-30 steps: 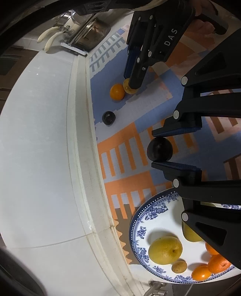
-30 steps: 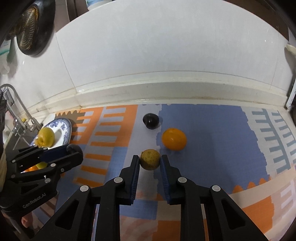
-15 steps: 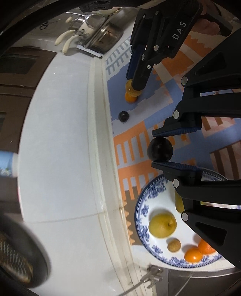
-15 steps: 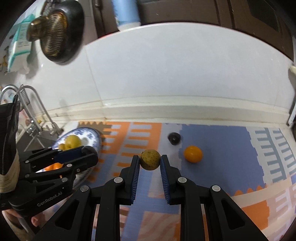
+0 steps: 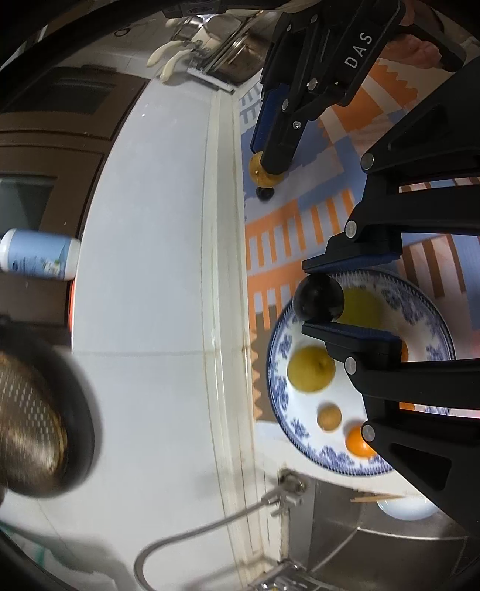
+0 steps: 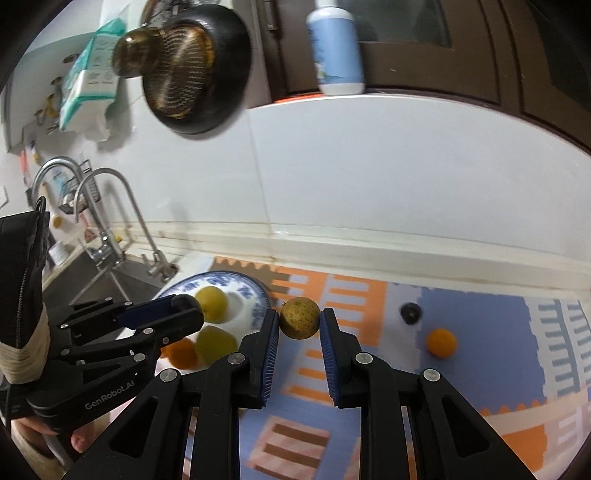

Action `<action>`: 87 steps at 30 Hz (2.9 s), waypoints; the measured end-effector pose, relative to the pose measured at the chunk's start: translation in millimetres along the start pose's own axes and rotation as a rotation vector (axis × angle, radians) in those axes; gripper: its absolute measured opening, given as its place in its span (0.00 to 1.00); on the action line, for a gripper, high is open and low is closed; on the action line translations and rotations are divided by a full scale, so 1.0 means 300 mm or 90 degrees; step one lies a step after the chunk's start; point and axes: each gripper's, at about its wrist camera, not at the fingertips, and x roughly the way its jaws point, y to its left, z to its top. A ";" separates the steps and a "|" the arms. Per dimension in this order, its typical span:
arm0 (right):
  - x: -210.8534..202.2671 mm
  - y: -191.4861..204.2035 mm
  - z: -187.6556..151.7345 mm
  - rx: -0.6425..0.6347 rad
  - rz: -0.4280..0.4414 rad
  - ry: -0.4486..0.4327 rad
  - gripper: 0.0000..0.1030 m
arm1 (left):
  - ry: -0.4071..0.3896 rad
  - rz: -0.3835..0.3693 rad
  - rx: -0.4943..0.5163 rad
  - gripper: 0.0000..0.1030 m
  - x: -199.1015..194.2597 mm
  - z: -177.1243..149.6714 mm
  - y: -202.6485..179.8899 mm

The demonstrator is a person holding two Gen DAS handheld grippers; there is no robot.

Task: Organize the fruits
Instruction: 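Carry the plum and yellow citrus over the plate with both grippers, then lower the plum and citrus onto the plate and open both grippers, then move both open grippers toward the last dark plum and orange on the mat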

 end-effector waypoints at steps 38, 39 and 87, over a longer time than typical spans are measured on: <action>0.323 0.281 0.013 -0.081 0.132 0.119 0.24 | 0.080 0.054 -0.045 0.28 0.090 -0.080 0.286; 0.323 0.280 0.012 -0.081 0.131 0.120 0.24 | 0.077 0.055 -0.046 0.30 0.088 -0.079 0.287; -0.184 -0.118 -0.045 0.048 -0.259 -0.088 0.91 | -0.050 -0.084 0.248 0.68 0.031 0.116 -0.244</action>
